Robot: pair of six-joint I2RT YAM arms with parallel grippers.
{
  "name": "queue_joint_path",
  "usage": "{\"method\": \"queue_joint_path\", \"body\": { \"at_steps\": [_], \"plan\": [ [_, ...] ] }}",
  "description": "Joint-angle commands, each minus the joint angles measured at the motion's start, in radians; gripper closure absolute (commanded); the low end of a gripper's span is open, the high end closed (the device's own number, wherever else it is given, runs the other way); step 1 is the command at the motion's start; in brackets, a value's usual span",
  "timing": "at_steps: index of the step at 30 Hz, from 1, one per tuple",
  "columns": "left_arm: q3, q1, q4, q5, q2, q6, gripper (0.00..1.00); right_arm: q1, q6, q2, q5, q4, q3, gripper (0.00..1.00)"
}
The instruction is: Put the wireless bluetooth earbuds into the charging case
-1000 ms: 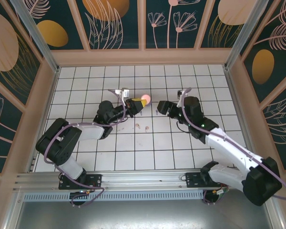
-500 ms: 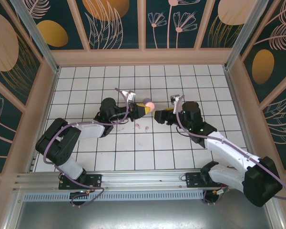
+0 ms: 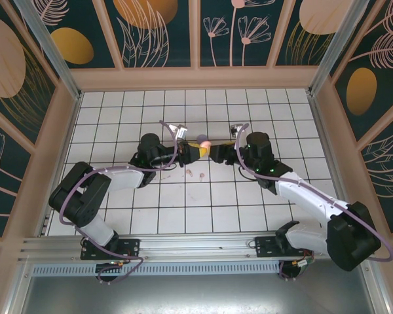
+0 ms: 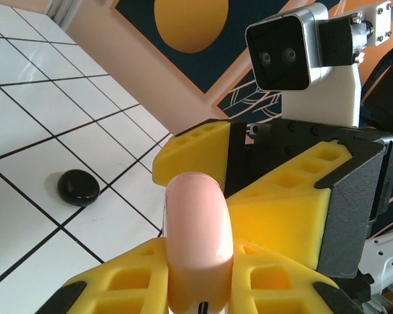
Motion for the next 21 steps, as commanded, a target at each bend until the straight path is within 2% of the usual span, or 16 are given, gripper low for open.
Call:
{"method": "queue_joint_path", "body": {
  "at_steps": [1, 11, 21],
  "plan": [
    [0.029, 0.003, 0.01, 0.033, -0.007, 0.018, 1.0, -0.035, -0.013, 0.017, -0.011, 0.046, 0.012, 0.32],
    [0.028, 0.004, 0.005, 0.036, -0.036, 0.021, 1.0, -0.115, 0.031, 0.009, -0.025, 0.069, -0.061, 0.37],
    [0.033, 0.003, 0.01, 0.033, -0.022, 0.017, 1.0, -0.073, 0.018, -0.083, -0.157, 0.008, 0.014, 0.36]
  ]
}}
